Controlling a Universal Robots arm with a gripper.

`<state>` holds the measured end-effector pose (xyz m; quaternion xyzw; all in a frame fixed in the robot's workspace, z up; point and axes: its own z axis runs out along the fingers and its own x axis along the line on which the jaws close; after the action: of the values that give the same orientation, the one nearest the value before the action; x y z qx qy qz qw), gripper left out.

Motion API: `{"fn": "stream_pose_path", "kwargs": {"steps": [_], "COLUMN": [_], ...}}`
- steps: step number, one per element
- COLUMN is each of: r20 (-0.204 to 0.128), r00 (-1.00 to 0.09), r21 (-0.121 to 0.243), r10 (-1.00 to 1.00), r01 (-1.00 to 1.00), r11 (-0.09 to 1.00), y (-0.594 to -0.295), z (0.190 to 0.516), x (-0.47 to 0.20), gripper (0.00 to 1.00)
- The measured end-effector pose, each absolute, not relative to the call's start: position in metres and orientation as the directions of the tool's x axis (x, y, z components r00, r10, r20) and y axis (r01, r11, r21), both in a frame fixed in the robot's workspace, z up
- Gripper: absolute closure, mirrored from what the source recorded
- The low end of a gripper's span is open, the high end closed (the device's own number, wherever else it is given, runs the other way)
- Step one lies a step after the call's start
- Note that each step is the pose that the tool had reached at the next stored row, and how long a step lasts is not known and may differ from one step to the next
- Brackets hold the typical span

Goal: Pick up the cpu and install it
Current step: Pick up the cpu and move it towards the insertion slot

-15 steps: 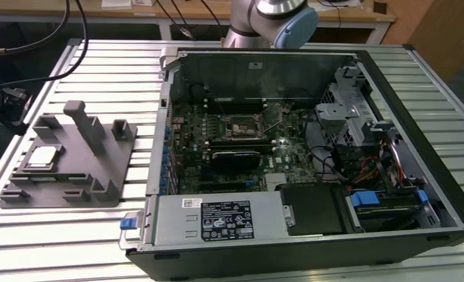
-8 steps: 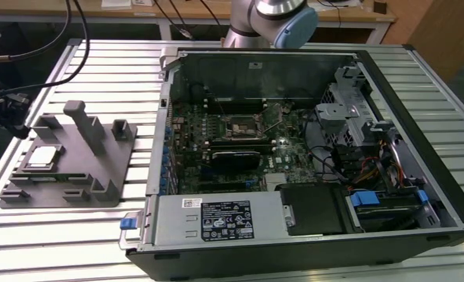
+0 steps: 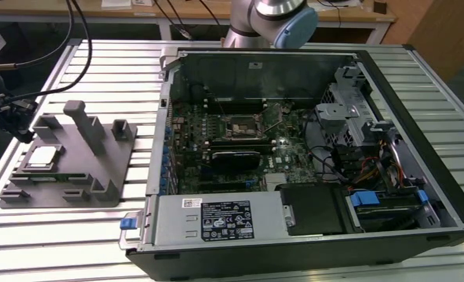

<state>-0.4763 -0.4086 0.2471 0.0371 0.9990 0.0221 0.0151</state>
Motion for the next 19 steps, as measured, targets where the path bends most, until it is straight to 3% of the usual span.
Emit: {"fn": "stream_pose_path", "kwargs": {"steps": [19], "r20": [-0.029], "r00": [-0.997], "r21": [0.045], "r10": [0.075], "r01": [0.073], "r11": [0.996], "y": [-0.409], "z": [0.215], "x": [-0.476], "gripper": [0.89]}}
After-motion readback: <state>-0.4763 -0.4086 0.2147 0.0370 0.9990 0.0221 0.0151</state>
